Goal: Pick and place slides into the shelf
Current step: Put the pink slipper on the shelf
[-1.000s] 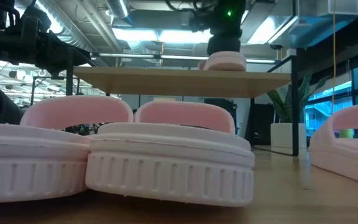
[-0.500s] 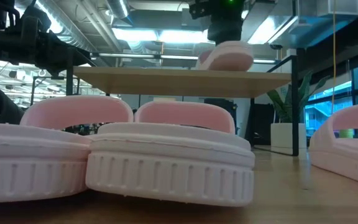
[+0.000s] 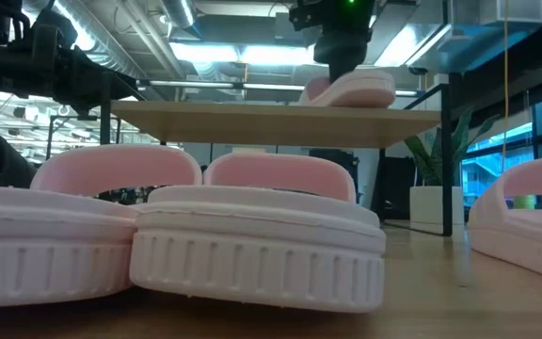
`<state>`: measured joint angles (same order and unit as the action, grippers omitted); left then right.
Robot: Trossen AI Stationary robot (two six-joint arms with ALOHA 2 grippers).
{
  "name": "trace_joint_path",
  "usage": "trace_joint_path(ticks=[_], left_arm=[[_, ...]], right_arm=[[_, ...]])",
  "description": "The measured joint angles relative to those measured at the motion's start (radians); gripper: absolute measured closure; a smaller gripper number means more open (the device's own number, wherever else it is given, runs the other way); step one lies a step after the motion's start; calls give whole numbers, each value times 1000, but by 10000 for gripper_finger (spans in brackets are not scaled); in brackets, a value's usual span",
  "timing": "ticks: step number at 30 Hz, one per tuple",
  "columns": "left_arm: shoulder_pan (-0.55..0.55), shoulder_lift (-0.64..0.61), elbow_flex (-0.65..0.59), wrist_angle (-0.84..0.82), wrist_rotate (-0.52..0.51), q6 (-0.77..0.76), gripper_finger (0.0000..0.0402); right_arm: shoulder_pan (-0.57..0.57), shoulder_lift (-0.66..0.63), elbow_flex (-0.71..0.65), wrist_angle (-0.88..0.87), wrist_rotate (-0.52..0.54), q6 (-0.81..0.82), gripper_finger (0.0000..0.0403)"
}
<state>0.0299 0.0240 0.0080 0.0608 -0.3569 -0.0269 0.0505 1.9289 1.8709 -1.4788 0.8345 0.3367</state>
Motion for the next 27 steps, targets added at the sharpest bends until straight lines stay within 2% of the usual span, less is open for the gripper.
trace_joint_path(ticks=[6,17,23,27], left_arm=[[0,0,0,0,0,0,260],[0,0,0,0,0,0,260],[1,0,0,0,0,2,260],[1,0,0,0,0,2,261]], right_arm=[[-1,0,0,0,-2,-2,233],[-45,0,0,-1,-43,56,159],[-64,0,0,-9,-43,87,154],[-64,0,0,-78,-43,132,153]])
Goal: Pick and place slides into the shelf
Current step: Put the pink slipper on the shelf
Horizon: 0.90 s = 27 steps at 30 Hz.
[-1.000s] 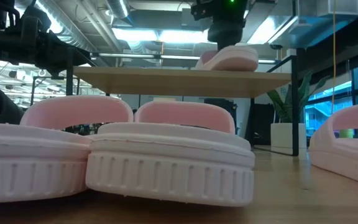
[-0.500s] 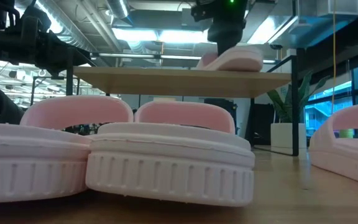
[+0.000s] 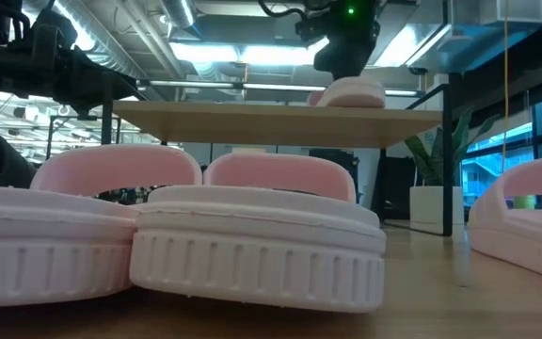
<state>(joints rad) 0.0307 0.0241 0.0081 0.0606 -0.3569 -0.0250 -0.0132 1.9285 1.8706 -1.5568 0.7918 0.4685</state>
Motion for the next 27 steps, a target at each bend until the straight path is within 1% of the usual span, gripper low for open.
trace_joint_path(ticks=[2,7,16,27], left_arm=[[0,0,0,0,0,0,261],[0,0,0,0,0,1,261],[0,0,0,0,0,1,261],[0,0,0,0,0,2,261]], right_arm=[[0,0,0,-17,-2,26,153],[0,-1,-2,-14,-21,29,153],[6,-1,-2,-14,-29,-6,153],[84,-1,-2,-14,-35,-28,153]])
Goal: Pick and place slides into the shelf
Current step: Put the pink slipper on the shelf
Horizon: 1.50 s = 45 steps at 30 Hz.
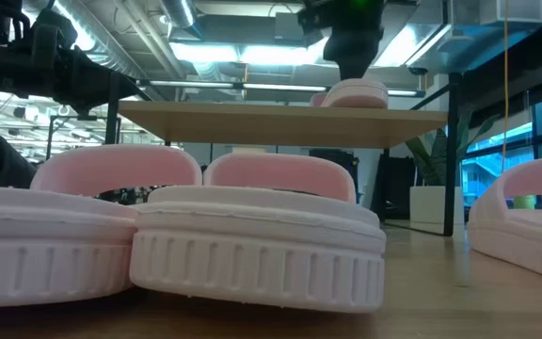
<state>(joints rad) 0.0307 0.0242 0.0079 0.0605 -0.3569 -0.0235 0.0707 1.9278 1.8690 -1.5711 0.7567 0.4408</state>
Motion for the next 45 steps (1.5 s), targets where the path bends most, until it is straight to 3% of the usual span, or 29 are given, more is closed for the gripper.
trace_joint_path(ticks=[7,14,31,45], left_arm=[[0,0,0,0,0,0,260],[0,0,0,0,0,0,260],[0,0,0,0,0,0,260],[0,0,0,0,0,0,260]], right_arm=[[72,0,48,0,-3,28,153],[169,0,110,1,-97,54,153],[462,0,89,28,-178,190,153],[646,35,88,37,-281,573,158]])
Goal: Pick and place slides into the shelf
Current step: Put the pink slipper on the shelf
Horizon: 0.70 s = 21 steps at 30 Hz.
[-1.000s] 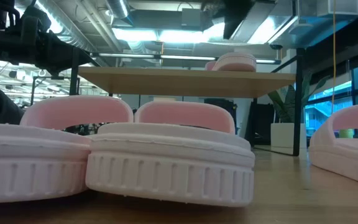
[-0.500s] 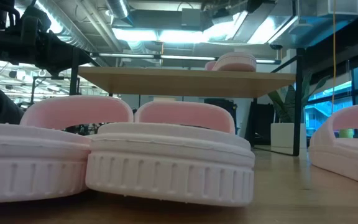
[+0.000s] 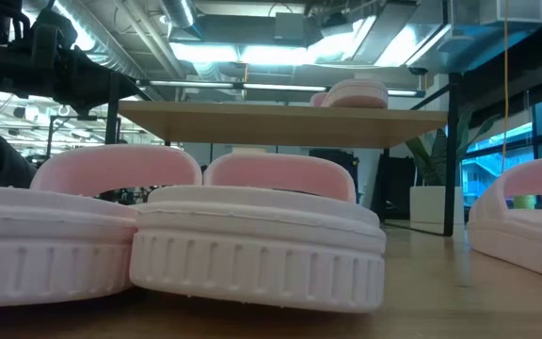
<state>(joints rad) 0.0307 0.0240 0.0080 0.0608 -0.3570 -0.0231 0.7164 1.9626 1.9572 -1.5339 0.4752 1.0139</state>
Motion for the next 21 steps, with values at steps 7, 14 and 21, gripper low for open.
trace_joint_path(ticks=[7,14,21], left_arm=[[0,0,0,0,0,0,260],[0,0,0,0,0,-1,260],[0,0,0,0,0,-1,260]], right_arm=[[57,103,0,-39,-74,131,188],[88,198,0,-37,-88,139,206],[123,240,0,-37,-59,170,207]])
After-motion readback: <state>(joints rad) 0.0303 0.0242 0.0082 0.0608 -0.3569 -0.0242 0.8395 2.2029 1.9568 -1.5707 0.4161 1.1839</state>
